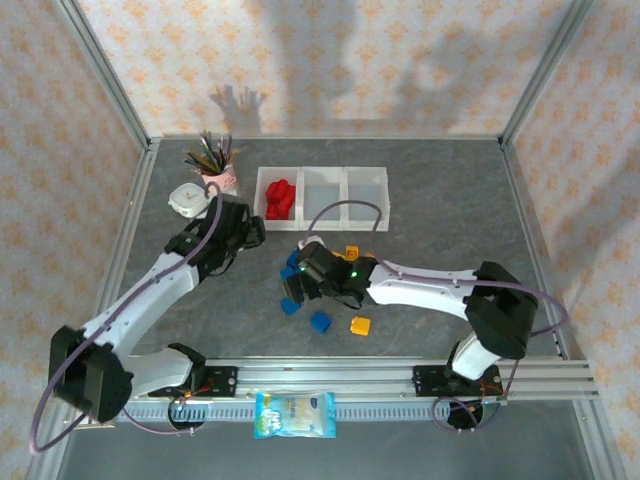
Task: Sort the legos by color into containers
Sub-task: Pick up the lego from the bottom-center of the table.
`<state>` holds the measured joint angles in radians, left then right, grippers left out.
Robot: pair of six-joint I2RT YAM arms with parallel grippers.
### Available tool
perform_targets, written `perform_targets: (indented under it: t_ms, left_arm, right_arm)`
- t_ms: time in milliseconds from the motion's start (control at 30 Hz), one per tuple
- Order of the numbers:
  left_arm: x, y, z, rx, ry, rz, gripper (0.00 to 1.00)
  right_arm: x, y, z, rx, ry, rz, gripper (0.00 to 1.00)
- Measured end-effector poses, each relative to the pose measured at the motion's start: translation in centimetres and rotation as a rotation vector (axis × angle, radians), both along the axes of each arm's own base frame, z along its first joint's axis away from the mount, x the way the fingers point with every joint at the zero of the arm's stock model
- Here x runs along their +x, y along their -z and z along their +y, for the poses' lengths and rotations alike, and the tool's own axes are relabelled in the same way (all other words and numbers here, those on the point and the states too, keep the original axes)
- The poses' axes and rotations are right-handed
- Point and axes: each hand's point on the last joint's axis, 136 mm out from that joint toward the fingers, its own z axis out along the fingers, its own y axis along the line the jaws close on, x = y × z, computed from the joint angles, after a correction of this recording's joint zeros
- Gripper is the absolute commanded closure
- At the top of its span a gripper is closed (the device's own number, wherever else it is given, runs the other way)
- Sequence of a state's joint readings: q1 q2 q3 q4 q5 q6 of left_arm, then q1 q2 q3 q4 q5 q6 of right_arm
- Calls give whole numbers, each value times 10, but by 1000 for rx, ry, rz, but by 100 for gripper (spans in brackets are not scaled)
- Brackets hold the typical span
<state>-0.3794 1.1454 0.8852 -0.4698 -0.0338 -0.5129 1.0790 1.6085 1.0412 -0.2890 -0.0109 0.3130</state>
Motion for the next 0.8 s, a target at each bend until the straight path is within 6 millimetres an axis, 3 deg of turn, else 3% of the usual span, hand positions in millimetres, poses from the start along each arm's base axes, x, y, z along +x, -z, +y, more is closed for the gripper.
perform_targets:
  t_ms: [267, 467, 800]
  left_arm:
    - [-43, 13, 15, -94, -67, -23, 11]
    - [-54, 24, 18, -143, -105, -6, 1]
    - [-61, 27, 20, -188, -139, -5, 1]
  right_arm:
    - [-20, 28, 28, -75, -73, 18, 13]
    - [-21, 46, 35, -116, -93, 31, 16]
    - [-22, 60, 46, -144, -120, 35, 31]
